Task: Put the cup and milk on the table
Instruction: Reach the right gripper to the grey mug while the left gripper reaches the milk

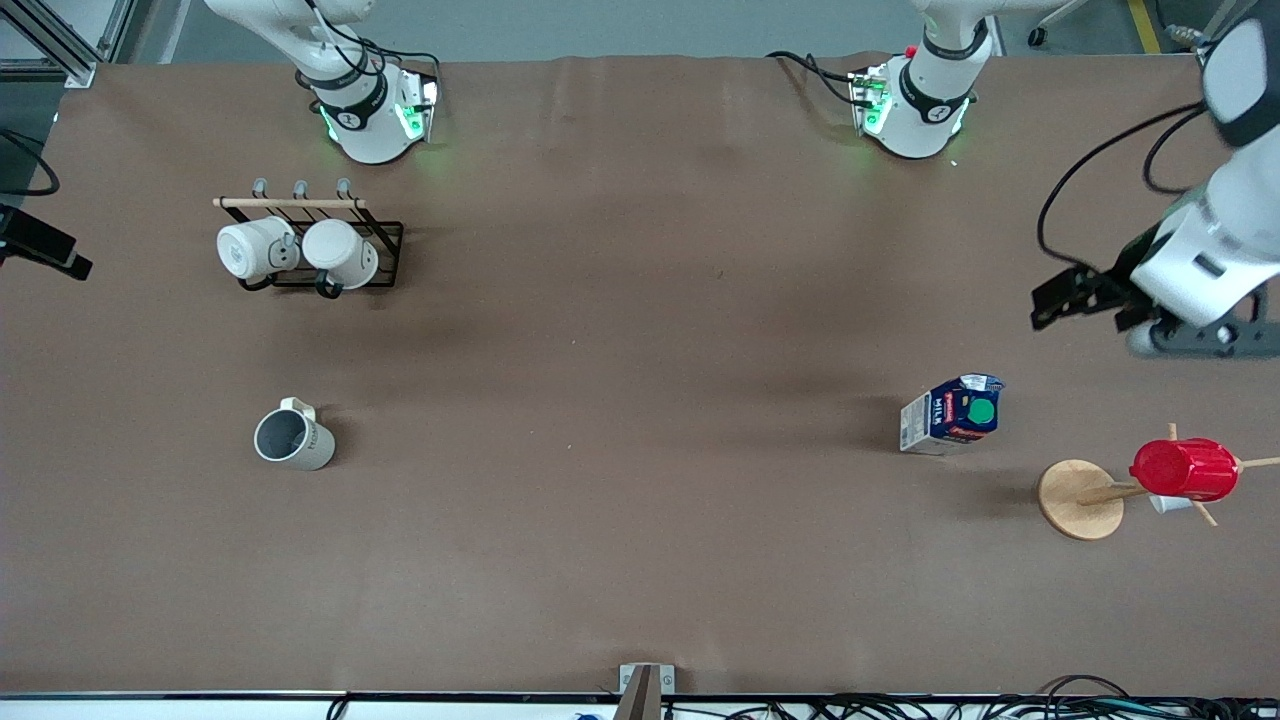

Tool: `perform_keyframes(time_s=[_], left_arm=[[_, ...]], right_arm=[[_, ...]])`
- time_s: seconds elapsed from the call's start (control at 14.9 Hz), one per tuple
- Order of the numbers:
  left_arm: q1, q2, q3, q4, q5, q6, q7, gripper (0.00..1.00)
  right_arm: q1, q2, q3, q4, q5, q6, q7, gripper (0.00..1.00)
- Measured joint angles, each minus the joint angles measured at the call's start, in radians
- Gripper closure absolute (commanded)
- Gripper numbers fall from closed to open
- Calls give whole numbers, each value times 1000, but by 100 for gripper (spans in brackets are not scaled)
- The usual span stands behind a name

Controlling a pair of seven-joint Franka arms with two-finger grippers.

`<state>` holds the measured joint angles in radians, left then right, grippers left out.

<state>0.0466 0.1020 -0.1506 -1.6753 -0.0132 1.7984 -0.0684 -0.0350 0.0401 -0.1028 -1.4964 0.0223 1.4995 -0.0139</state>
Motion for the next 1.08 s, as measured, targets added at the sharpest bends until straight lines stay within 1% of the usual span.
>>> perform_keyframes(time_s=[0.13, 0.2, 0.34, 0.54, 0.67, 0.87, 1.08], left_arm=[[7, 22, 0, -69, 0, 102, 0, 0], [11, 32, 0, -94, 0, 135, 0, 0], [12, 52, 0, -120, 0, 173, 0, 0], [10, 84, -3, -126, 0, 184, 1, 0], [6, 112, -6, -128, 0, 204, 1, 0], [1, 171, -11, -132, 2, 264, 1, 0], [-3, 227, -12, -132, 58, 323, 2, 0]], right_arm=[[5, 49, 3, -31, 0, 63, -41, 0], [6, 84, 3, -57, 0, 124, -72, 0], [6, 152, 3, -141, 0, 297, -147, 0], [6, 220, 3, -306, 0, 571, -205, 0], [7, 259, 3, -382, 0, 701, -228, 0], [8, 324, 3, -426, -1, 829, -269, 0], [9, 394, 4, -433, -1, 931, -276, 0]])
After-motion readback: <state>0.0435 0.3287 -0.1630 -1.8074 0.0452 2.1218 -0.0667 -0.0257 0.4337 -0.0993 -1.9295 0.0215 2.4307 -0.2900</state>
